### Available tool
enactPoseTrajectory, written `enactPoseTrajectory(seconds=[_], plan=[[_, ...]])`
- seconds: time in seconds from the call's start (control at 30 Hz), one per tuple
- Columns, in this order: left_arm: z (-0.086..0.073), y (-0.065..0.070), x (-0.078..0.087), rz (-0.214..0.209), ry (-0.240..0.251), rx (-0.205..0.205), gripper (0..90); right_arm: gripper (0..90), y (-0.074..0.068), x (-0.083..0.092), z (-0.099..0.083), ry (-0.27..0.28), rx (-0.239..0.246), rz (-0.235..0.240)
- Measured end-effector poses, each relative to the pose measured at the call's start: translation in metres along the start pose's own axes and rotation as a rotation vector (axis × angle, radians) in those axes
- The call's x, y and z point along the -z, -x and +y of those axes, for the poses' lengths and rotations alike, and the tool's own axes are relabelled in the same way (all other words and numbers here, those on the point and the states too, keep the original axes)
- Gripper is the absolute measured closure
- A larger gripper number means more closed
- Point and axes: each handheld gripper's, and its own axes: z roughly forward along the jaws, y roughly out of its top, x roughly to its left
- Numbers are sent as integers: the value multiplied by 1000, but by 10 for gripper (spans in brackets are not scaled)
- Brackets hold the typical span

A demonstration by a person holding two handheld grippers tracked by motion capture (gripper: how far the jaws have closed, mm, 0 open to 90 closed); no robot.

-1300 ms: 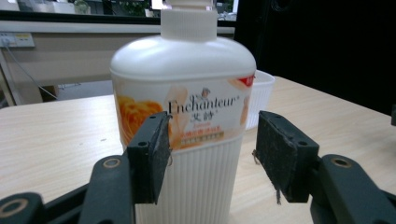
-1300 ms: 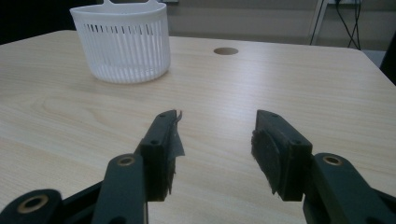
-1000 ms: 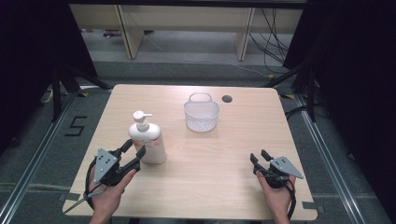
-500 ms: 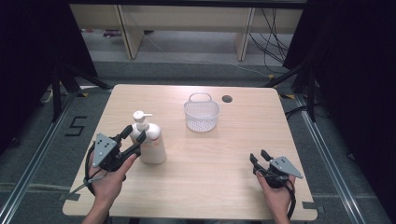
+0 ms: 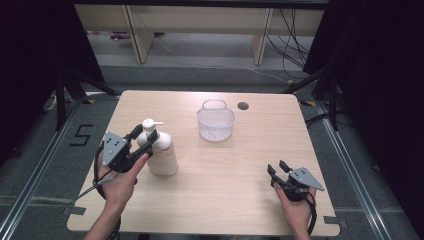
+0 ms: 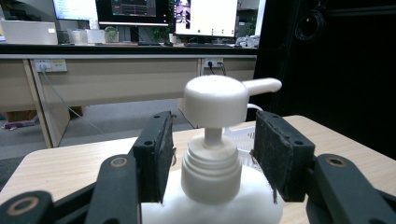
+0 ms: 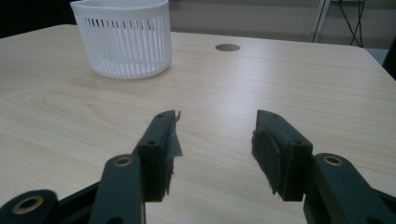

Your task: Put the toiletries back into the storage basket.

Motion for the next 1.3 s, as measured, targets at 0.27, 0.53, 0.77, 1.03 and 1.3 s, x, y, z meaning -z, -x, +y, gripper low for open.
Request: enactPoseTrajectory(seconds=[0.27, 0.53, 0.77, 1.03, 1.3], plan=[[3, 1, -6, 3, -4, 6, 474, 494, 0, 0, 0, 6, 5, -2], [4, 3, -10, 8, -10, 3, 488, 492, 0, -1, 0, -6, -14, 13], [5, 4, -15, 18, -18, -2, 521, 488, -1, -1, 0, -10, -26, 8], [6, 4, -15, 28, -28, -3, 572, 485, 1, -2, 0, -1, 6, 3], [7, 5, -15, 32, -35, -1, 589, 483, 1, -2, 0, -1, 9, 5]])
